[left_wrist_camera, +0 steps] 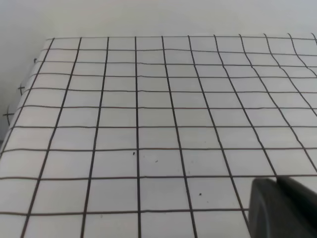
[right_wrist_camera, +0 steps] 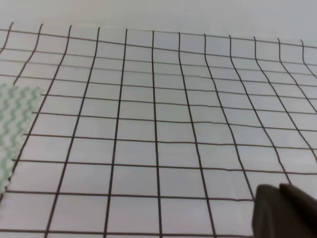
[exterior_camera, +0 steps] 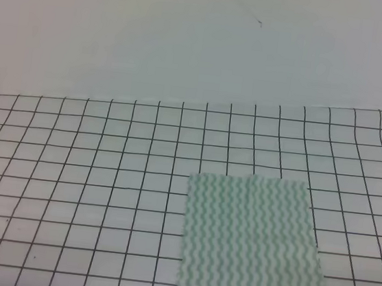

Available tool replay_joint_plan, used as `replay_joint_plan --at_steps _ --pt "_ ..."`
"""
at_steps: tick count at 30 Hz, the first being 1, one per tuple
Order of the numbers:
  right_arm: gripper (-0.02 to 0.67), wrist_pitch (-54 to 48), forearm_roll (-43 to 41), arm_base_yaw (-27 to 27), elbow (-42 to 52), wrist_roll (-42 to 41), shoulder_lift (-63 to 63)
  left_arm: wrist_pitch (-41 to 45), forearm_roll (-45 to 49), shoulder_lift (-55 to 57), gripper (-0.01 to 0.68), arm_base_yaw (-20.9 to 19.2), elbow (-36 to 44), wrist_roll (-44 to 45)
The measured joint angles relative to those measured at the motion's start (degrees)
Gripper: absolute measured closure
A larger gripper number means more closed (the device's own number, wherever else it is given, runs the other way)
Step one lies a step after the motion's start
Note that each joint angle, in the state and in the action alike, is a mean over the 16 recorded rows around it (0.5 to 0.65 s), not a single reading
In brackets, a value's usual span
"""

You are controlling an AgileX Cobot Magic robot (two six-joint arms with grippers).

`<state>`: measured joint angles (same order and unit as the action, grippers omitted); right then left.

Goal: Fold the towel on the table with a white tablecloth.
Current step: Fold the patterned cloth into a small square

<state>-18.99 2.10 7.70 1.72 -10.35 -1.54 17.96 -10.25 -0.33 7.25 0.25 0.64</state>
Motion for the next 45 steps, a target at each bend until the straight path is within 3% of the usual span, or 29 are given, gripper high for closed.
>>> replay_joint_plan --at_steps 16,24,29,36,41,45 --pt "0.652 0.3 -0.2 0.0 0.0 -3.8 0.2 -0.2 -0.3 0.1 0.674 0.1 -0.1 0.0" --pt "0.652 2.5 5.4 0.0 0.1 -7.2 0.2 -1.2 -3.7 0.0 0.674 1.7 -0.1 -0.1" --pt "0.652 5.7 16.4 0.0 0.2 -6.6 0.2 -2.2 -6.8 0.0 0.674 3.1 -0.1 -0.1" --pt "0.652 11.2 41.7 0.0 0.2 -5.4 0.2 -4.1 -14.2 0.1 0.674 4.3 -0.2 -0.1" --pt "0.652 14.7 58.0 0.0 0.2 -5.1 0.2 -5.5 -25.4 0.2 0.674 4.4 -0.2 -0.1" --pt "0.652 16.4 66.2 0.0 0.2 -5.2 0.2 -6.0 -36.4 0.2 0.674 4.4 -0.2 -0.1"
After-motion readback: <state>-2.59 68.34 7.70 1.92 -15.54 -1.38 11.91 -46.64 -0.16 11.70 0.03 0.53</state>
